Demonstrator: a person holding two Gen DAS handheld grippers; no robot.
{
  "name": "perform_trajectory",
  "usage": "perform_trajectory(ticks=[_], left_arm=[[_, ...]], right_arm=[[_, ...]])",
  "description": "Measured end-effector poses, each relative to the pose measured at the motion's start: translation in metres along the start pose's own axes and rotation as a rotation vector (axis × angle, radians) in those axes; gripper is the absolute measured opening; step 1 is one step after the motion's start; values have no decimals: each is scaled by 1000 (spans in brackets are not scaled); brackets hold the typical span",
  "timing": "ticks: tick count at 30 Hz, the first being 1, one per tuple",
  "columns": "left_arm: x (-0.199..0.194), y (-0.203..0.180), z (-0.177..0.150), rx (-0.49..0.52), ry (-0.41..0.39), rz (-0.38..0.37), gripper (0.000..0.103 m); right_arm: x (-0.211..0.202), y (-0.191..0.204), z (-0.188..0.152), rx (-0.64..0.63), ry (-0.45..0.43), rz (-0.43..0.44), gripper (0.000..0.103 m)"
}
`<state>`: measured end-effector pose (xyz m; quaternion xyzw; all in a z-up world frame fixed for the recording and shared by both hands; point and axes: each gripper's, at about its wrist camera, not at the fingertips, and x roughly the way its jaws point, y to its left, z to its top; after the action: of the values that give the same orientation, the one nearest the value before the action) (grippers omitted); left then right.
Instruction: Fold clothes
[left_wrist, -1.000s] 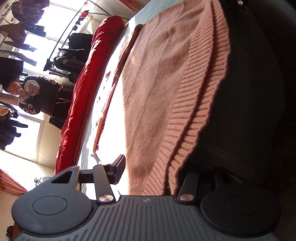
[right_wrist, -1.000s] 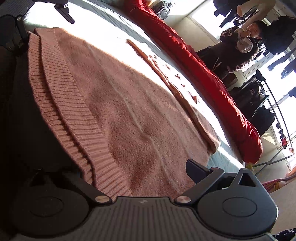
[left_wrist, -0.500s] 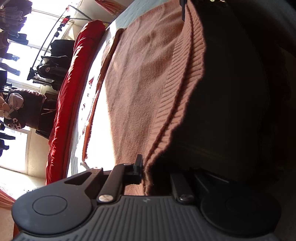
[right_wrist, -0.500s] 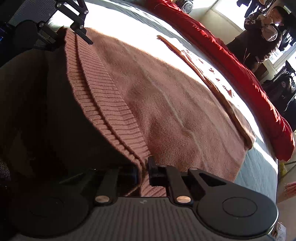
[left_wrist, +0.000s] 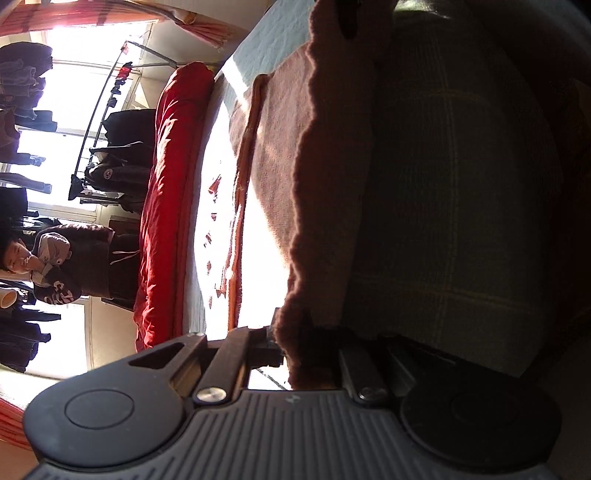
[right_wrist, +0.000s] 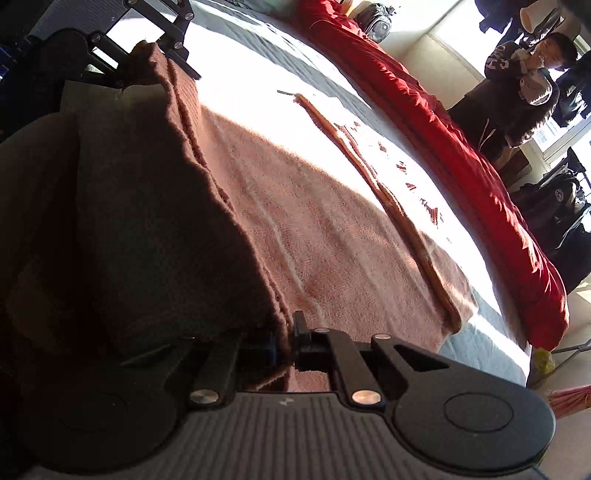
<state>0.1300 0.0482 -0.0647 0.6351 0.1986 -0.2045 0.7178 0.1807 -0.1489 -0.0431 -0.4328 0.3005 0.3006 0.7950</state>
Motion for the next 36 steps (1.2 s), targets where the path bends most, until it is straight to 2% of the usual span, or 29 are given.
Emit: perform_trajectory(ticks=[4, 14, 26, 36], left_arm=[[7, 17, 4, 18, -9, 33, 5], [51, 50, 11, -31, -24, 99, 5], [107, 94, 5, -153, -14, 160, 5], [168, 134, -3, -217, 2, 192, 5]], right_arm=[[0, -16, 7, -6, -10, -27, 8], [21, -57, 19, 7, -33, -121, 8], [70, -115, 51, -7, -75, -288, 8], [132, -171, 85, 11, -105, -376, 9]])
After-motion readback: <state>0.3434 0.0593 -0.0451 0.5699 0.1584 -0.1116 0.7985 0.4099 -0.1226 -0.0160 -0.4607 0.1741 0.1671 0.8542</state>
